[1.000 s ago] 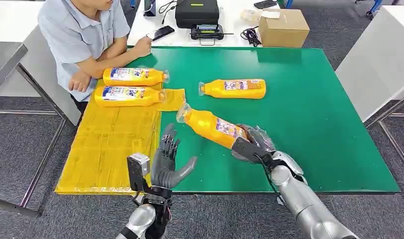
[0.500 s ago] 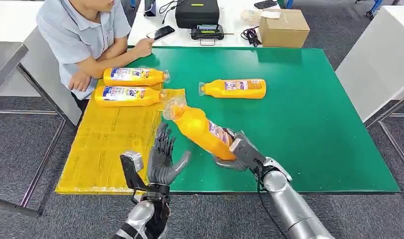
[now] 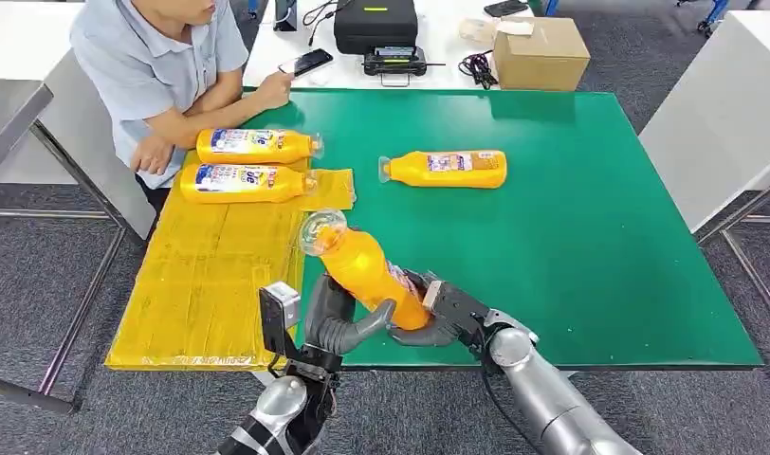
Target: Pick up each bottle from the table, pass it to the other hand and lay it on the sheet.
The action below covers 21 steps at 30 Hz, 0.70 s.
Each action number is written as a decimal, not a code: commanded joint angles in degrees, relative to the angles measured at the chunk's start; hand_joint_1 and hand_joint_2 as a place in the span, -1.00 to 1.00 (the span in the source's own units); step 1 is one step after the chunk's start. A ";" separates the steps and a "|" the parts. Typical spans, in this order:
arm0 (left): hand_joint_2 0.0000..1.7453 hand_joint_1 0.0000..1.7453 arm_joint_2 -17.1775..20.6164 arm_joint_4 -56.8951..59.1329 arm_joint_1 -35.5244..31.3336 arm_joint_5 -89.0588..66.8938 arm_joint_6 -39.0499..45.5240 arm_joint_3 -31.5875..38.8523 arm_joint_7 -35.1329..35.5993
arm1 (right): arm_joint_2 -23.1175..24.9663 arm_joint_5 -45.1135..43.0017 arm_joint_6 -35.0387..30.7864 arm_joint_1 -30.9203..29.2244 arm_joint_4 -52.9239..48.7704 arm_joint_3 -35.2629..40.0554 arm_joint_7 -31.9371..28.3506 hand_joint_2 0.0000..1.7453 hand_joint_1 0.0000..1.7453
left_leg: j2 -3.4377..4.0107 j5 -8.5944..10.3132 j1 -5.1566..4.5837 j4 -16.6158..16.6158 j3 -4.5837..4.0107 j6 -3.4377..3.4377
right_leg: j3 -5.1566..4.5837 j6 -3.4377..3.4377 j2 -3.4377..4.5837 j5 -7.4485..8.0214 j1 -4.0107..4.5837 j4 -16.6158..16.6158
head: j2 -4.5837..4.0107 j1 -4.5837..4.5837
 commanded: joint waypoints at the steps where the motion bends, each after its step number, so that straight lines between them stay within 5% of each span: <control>1: 1.00 -1.00 1.58 5.48 -4.05 -1.20 -2.47 -3.77 0.53 | -0.52 0.01 0.39 -4.21 6.86 5.32 -0.37 1.00 1.00 | 0.04 -0.06 0.07 -0.01 0.16 -0.12 | 0.16 -0.14 0.01 -0.05 0.08 -0.02 | 0.00 0.02; 5: 1.00 -1.00 1.08 6.21 -4.37 -1.92 -3.63 -2.96 -0.23 | -1.08 -0.07 1.51 -4.38 6.62 6.88 -1.13 1.00 0.82 | 0.06 -0.04 0.04 -0.02 0.13 -0.09 | 0.11 -0.11 0.04 -0.03 0.05 -0.02 | 0.00 0.00; 7: 1.00 1.00 0.88 5.80 -4.40 -2.69 -3.22 -2.49 -1.34 | -1.23 -0.35 1.53 -4.03 6.68 7.00 -1.92 1.00 0.64 | 0.07 -0.07 0.07 -0.01 0.19 -0.12 | 0.18 -0.15 0.04 -0.05 0.08 -0.02 | 0.00 0.02; 9: 1.00 1.00 0.83 5.29 -4.29 -2.83 -3.04 -1.89 -1.57 | -1.27 -0.22 0.79 -4.05 6.91 7.02 -2.00 1.00 0.36 | 0.08 -0.10 0.08 0.02 0.22 -0.14 | 0.22 -0.17 0.04 -0.07 0.09 -0.01 | 0.00 0.00; 18: 1.00 1.00 0.65 5.70 -4.57 -3.51 -1.52 -1.37 -1.41 | -1.26 -0.12 0.36 -4.27 7.11 6.95 -2.02 1.00 0.44 | 0.06 -0.11 0.09 0.04 0.20 -0.14 | 0.20 -0.18 0.02 -0.08 0.10 0.01 | 0.00 0.00; 19: 1.00 1.00 0.55 5.88 -4.64 -3.60 -1.21 -1.22 -1.37 | -1.25 -0.07 0.28 -4.27 7.12 6.98 -2.04 1.00 0.40 | 0.05 -0.07 0.06 -0.01 0.18 -0.12 | 0.16 -0.15 0.02 -0.06 0.07 -0.01 | 0.00 0.00; 20: 1.00 1.00 0.42 6.14 -4.84 -3.80 -0.53 -0.89 -1.29 | -1.20 -0.05 0.30 -4.27 7.11 7.02 -2.07 1.00 0.14 | 0.02 -0.03 0.04 -0.01 0.10 -0.08 | 0.09 -0.10 -0.01 -0.03 0.05 -0.02 | 0.00 0.00; 21: 1.00 1.00 0.42 6.14 -4.84 -3.80 -0.53 -0.89 -1.29 | -1.20 -0.05 0.30 -4.27 7.11 7.02 -2.07 1.00 0.14 | 0.02 -0.03 0.04 -0.01 0.10 -0.08 | 0.09 -0.10 -0.01 -0.03 0.05 -0.02 | 0.00 0.00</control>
